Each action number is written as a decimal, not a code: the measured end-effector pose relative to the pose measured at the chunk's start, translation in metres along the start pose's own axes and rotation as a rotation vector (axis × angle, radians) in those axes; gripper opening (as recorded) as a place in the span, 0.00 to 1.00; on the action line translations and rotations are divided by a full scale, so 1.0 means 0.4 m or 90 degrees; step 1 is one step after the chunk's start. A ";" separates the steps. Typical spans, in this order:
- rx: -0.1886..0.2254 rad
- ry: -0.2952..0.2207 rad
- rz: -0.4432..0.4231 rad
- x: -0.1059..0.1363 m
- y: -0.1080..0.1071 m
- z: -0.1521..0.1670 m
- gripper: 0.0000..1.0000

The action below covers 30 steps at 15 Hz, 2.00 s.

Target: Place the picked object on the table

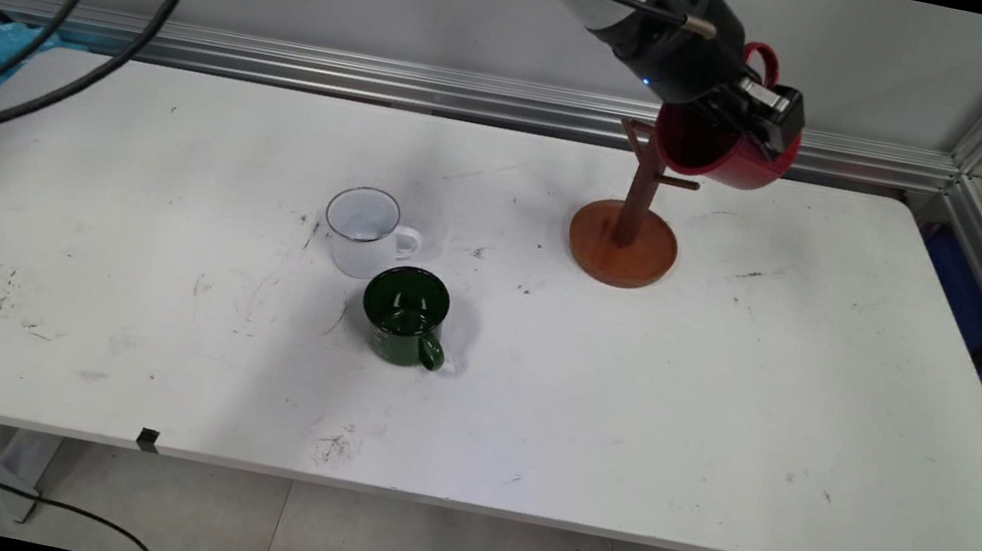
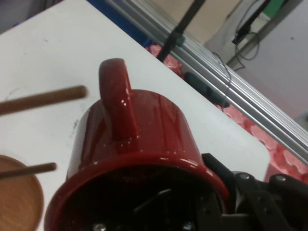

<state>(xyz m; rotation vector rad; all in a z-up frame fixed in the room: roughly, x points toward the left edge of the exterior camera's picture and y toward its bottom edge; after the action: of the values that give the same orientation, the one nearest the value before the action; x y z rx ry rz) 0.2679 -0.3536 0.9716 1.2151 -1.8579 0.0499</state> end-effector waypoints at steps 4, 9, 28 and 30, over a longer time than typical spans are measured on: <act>-0.007 -0.017 0.008 -0.011 0.029 -0.036 0.00; 0.025 -0.058 0.018 -0.026 0.017 -0.092 0.00; 0.188 -0.272 0.079 -0.103 -0.219 -0.123 0.00; 0.195 -0.292 0.085 -0.106 -0.246 -0.093 0.00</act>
<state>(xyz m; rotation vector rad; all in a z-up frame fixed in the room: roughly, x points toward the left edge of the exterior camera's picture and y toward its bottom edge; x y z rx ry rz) 0.3712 -0.3569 0.9251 1.3909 -2.3985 0.1442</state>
